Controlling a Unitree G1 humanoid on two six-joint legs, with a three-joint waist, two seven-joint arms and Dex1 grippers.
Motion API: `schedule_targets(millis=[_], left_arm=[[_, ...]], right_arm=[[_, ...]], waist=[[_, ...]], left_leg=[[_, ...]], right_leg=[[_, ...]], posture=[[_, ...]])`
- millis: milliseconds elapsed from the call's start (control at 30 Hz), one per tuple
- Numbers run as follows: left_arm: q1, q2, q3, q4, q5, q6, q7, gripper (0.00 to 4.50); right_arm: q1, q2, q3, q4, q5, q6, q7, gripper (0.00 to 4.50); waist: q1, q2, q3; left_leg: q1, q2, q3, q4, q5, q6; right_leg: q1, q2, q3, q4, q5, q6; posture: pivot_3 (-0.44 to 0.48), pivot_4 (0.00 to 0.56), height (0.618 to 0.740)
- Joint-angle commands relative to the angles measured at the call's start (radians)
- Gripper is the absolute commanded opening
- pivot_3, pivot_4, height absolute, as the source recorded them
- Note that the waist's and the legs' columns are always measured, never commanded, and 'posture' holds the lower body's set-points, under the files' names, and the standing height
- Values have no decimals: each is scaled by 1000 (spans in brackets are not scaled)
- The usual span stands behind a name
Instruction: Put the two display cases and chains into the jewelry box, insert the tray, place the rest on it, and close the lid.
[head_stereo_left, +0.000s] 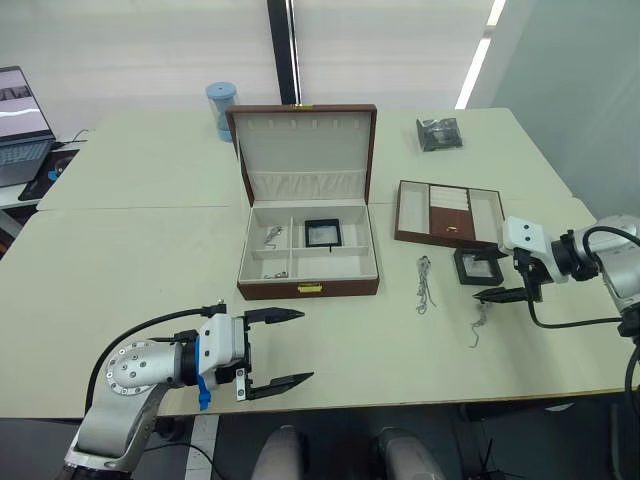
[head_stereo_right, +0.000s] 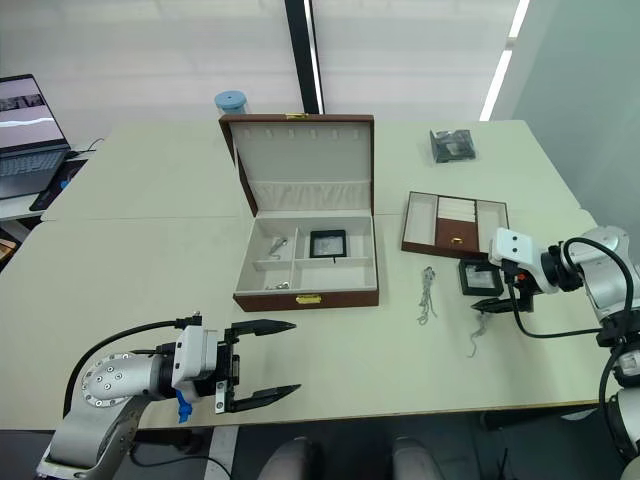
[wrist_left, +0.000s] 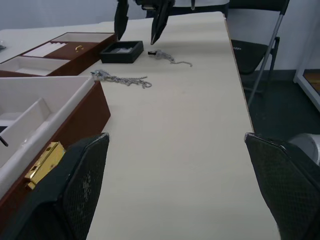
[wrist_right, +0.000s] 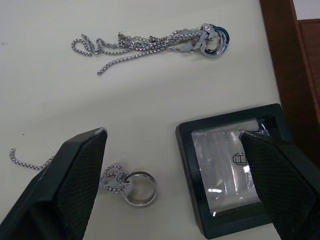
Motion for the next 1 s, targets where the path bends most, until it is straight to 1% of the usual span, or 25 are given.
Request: schedule_targets(millis=[33,367,467,500,600,733,933,1000], left_arm=[[17,-3,-23,-28,-11,-18,-1,4483],[6,7,-43,-84,-23,50,43,4483],[-4,7,-43,-103,-28,85,66,4500],[-7,6,-43,-105,-28,91,69,4500],[-22,6,-42,-119,-34,117,86,4500],[-29,7,-42,-140,-39,144,100,4500],[-34,3,-44,-150,-43,165,112,4500],[-40,3,-44,-149,-44,170,116,4500]], right_arm=[[-35,14,-13,40,-10,-18,18,4500],[-57,32,11,107,-89,-77,9,4500],[-63,38,6,125,-100,-94,-2,3869],[-65,40,5,128,-103,-97,-2,3569],[-64,42,3,134,-113,-112,-11,2479],[-65,42,4,141,-128,-132,-30,1349],[-65,49,-17,126,-110,-126,-28,8],[-65,48,-18,125,-109,-126,-28,2]], waist=[[0,0,0],[0,1,1],[0,1,1],[0,1,1],[-1,1,1],[0,1,1],[-1,1,1],[0,1,1]], left_leg=[[0,0,0,0,0,0],[0,0,0,0,0,0],[0,0,0,0,0,0],[0,0,0,0,0,0],[1,0,0,0,0,0],[1,0,0,0,0,0],[1,0,0,0,0,0],[1,0,0,0,0,0]], right_leg=[[0,0,0,0,0,0],[0,0,0,0,0,0],[0,0,0,0,0,0],[1,0,0,0,0,0],[1,0,0,0,0,0],[1,0,0,0,0,0],[2,0,0,0,0,0],[2,0,0,0,0,0]], posture=[[0,150,740],[0,150,740],[0,150,740],[0,150,740],[0,150,740],[0,150,740],[0,150,740],[0,150,740]])
